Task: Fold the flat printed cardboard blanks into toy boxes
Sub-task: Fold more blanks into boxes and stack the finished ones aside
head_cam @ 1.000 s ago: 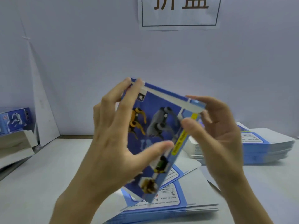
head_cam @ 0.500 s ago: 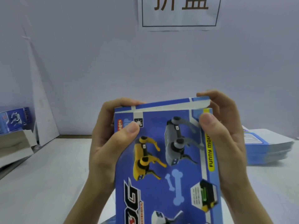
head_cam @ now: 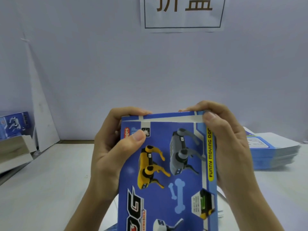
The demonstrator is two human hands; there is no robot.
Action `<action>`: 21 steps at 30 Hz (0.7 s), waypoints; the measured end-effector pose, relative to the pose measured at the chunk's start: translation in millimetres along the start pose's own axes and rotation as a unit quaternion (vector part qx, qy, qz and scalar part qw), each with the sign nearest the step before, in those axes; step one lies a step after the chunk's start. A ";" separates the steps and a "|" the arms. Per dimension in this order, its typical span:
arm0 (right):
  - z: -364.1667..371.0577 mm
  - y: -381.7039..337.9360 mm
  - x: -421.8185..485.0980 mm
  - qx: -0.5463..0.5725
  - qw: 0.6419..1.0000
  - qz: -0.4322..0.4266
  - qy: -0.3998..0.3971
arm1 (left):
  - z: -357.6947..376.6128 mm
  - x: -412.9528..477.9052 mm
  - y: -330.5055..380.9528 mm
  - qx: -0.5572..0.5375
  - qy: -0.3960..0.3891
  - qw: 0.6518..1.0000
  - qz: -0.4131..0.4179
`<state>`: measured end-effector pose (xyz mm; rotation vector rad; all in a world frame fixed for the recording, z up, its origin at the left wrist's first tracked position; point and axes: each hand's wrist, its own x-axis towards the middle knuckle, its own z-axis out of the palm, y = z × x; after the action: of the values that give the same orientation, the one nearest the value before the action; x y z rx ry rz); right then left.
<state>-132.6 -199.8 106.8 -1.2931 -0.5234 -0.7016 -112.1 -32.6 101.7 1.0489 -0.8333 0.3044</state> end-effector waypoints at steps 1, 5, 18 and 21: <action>-1.4 1.1 -0.5 0.008 1.000 0.003 -0.001 | 0.0 0.0 -1.3 0.000 0.013 1.000 -0.002; 2.6 2.0 -4.5 0.026 0.999 -0.028 -0.032 | 1.1 -0.2 -0.9 0.000 0.029 0.999 0.013; 0.6 4.1 -5.5 0.006 0.998 -0.031 -0.054 | -6.1 4.8 -1.1 0.009 0.039 0.999 -0.005; -9.1 2.3 -2.2 0.007 0.997 -0.010 -0.080 | -5.4 9.8 -4.1 -0.039 0.106 0.992 -0.053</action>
<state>-132.7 -208.1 101.8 -1.3393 -0.6696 -0.6129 -100.7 -31.5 104.9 0.9654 -0.5912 0.2854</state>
